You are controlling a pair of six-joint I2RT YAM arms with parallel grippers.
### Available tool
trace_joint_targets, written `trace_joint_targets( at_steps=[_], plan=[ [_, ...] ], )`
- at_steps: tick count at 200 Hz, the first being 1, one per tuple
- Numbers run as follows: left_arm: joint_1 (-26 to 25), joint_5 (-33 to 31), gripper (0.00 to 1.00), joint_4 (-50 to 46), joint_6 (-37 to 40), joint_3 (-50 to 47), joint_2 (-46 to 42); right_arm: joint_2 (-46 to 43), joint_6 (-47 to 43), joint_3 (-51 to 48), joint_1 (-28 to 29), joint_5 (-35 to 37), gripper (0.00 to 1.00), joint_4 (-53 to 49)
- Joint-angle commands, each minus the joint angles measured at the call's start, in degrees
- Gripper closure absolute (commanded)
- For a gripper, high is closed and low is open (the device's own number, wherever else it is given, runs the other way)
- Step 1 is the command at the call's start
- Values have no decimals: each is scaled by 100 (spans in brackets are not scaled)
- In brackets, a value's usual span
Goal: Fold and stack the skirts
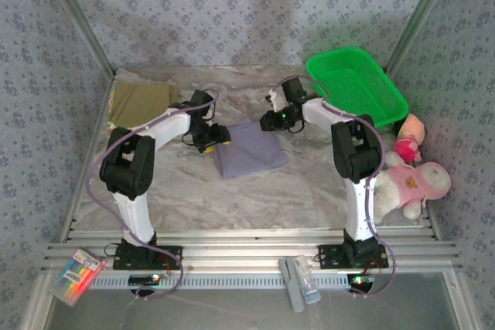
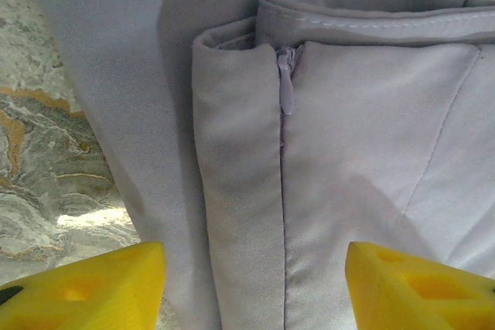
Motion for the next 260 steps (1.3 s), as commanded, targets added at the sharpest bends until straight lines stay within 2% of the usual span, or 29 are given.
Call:
trace_joint_targets(
  at_steps=[1, 24, 59, 87, 115, 140, 187, 229, 260],
  plan=[
    [-10, -26, 39, -100, -7, 295, 144, 131, -125, 228, 38, -178, 81, -126],
    [-11, -11, 44, -104, 30, 416, 297, 67, -224, 215, 69, -542, 91, -139],
    [83, -60, 48, -99, 102, 426, 399, -436, -260, -133, 64, -1199, 99, 234],
    [179, 18, 66, 202, 184, 156, 273, -575, -282, -185, 54, -1683, 100, 428],
    [304, 92, 87, 618, 147, -341, 131, -138, -313, 235, 44, -1821, 100, 218],
    [409, 119, 100, 1095, 24, -887, -23, 322, -287, 658, 38, -1722, 100, 182],
    [515, 119, 100, 1880, -318, -1612, -142, 1274, 46, 1596, 27, -1405, 91, 49],
    [559, 39, 100, 1959, -464, -1759, -40, 1602, 42, 1774, 40, -1674, 64, -188],
    [582, 41, 100, 1953, -437, -1796, -57, 1616, -157, 1667, 76, -1925, 60, -392]
  ],
)
